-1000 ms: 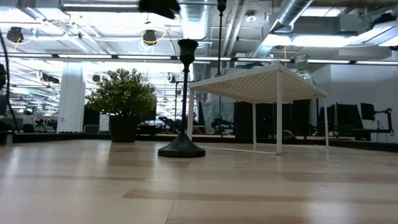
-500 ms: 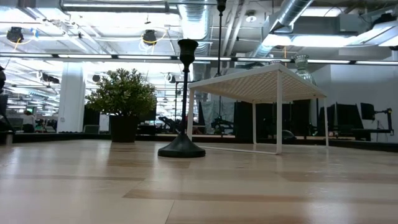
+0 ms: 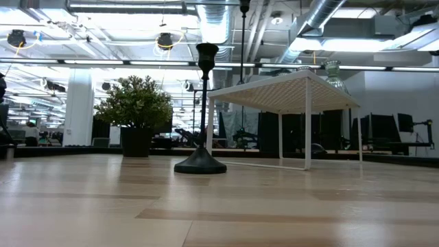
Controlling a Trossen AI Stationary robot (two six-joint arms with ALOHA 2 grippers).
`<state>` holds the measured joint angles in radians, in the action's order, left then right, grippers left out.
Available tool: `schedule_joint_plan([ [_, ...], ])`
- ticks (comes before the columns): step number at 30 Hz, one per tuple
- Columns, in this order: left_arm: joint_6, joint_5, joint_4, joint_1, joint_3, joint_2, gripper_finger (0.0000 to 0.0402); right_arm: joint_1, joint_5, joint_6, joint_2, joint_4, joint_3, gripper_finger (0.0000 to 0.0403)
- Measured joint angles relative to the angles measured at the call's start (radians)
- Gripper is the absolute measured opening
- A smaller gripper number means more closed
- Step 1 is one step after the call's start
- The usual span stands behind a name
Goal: Pick & Place candle stick holders
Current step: Put the left black candle holder on the shelf aligned with the other black candle holder
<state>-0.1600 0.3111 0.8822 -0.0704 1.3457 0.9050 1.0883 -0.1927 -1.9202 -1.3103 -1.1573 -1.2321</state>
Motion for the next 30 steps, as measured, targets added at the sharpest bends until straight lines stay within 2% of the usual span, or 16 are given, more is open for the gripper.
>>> schedule_joint_plan([
  [2,0.0,0.0,0.0,0.0,0.0,-0.001,0.0202,0.02,-0.035,-0.014,-0.056,0.041,0.012,0.0217],
  [5,-0.001,0.002,0.0,0.0,0.0,-0.001,0.02,0.052,-0.155,-0.031,-0.142,0.073,0.015,0.0217],
  [8,-0.001,0.003,-0.003,0.0,0.0,-0.001,0.02,0.076,-0.227,-0.113,-0.23,0.055,0.016,0.0217],
  [13,-0.002,0.003,-0.008,0.0,0.0,-0.001,0.02,0.104,-0.266,-0.242,-0.36,0.069,0.016,0.0217],
  [20,-0.002,0.003,-0.013,0.0,0.0,-0.001,0.02,0.08,-0.365,-0.238,-0.495,0.046,0.016,0.0217],
  [30,-0.002,0.003,-0.031,0.0,0.0,-0.001,0.02,0.056,-0.383,-0.244,-0.568,-0.027,0.016,0.0217],
])
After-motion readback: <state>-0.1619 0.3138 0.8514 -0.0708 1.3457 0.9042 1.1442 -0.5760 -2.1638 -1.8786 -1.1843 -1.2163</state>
